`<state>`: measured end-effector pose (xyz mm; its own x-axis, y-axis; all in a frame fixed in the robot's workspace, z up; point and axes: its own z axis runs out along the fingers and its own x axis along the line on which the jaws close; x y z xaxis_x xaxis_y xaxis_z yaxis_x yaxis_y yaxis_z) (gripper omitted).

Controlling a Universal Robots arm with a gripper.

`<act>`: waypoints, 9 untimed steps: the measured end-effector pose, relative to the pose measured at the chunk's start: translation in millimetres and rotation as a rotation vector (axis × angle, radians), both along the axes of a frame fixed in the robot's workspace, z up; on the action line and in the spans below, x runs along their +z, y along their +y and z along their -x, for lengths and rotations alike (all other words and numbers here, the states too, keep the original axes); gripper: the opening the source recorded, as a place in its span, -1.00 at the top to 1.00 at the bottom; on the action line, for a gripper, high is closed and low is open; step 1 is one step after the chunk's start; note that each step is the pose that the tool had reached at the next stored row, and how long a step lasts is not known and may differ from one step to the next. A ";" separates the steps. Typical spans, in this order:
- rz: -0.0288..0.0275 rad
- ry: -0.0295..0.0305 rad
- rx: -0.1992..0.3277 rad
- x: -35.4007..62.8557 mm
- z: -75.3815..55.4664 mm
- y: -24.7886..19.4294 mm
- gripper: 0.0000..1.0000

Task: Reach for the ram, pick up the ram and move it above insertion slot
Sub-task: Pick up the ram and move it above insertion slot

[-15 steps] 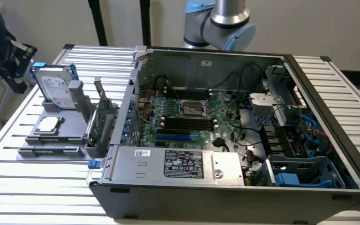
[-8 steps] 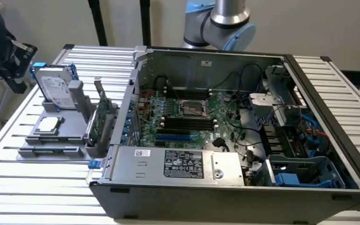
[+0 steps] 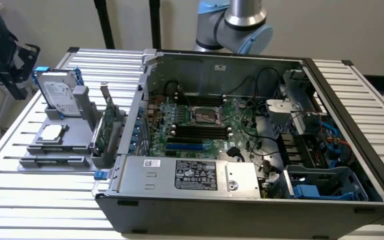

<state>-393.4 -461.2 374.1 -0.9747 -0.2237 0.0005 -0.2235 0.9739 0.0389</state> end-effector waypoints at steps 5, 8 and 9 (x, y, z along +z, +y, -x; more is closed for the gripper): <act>0.0000 -0.0009 0.090 0.0 0.0 0.0 0.79; 0.0000 -0.0015 0.146 0.0 0.0 0.0 0.79; -0.0001 -0.0016 0.164 -0.1 0.0 0.0 0.79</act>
